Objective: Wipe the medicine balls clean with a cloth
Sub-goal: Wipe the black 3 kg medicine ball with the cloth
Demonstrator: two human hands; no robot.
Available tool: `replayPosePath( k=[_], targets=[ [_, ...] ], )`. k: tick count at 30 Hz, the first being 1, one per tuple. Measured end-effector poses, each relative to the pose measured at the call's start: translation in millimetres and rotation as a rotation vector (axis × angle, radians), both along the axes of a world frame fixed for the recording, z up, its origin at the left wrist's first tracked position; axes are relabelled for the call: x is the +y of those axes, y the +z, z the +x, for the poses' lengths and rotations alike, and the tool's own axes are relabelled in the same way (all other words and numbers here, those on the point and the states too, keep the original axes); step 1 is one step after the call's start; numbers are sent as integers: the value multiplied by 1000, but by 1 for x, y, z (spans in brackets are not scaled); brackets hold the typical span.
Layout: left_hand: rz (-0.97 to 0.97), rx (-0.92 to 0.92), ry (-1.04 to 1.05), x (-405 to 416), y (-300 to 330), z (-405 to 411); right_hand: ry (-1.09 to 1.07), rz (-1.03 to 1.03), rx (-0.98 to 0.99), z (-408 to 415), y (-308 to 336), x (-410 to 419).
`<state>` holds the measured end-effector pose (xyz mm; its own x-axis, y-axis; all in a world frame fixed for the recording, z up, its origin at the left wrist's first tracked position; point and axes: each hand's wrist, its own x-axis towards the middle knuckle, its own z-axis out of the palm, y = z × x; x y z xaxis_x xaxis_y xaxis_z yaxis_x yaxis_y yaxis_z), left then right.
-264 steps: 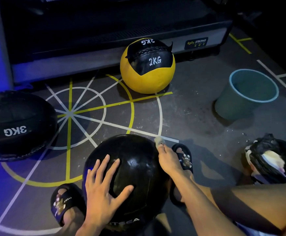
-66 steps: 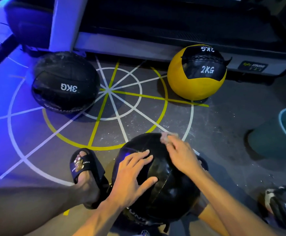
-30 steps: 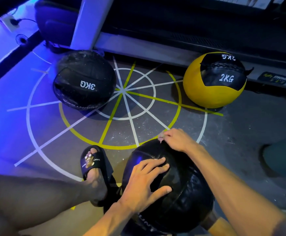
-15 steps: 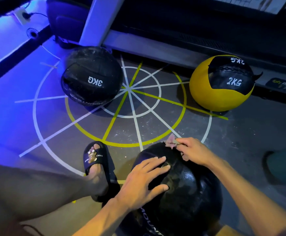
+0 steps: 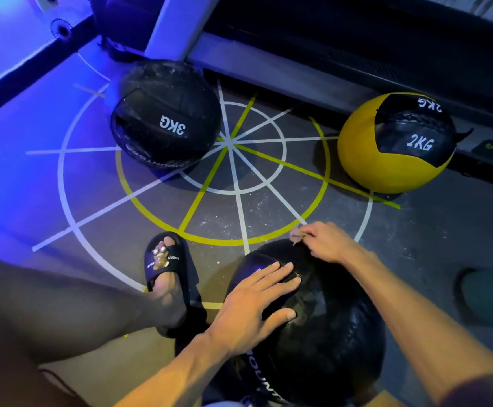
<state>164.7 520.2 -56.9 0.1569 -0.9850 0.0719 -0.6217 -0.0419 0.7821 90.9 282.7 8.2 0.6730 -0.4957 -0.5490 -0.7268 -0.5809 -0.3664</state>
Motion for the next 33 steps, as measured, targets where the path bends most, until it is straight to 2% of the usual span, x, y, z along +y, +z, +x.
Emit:
replayPosePath(
  k=[2, 6, 9, 12, 19, 22, 26, 29, 31, 33],
  targets=[
    [-6, 23, 9, 0, -2, 2, -7, 4, -5, -2, 4, 5],
    [16, 66, 26, 2, -8, 13, 147, 94, -180, -22, 21, 38],
    [25, 71, 40, 2, -8, 23, -59, 86, -315, -61, 22, 41],
    [57, 118, 114, 3, -7, 27, -287, -31, -362, -97, 12, 45],
    [130, 192, 172, 10, -4, 48, -535, -208, -268, -157, -5, 70],
    [115, 232, 224, 4, 12, 50, -597, -278, -356, -161, -13, 98],
    [97, 93, 133, -13, 38, 35, -516, -358, -551, -152, -8, 134],
    [143, -37, 42, -16, 36, 34, -445, -314, -574, -155, -4, 140],
    [167, -29, 8, -9, 31, 38, -494, -318, -581, -159, -4, 135],
    [164, -5, 10, -3, 29, 45, -681, -282, -618, -162, -1, 117]
  ],
)
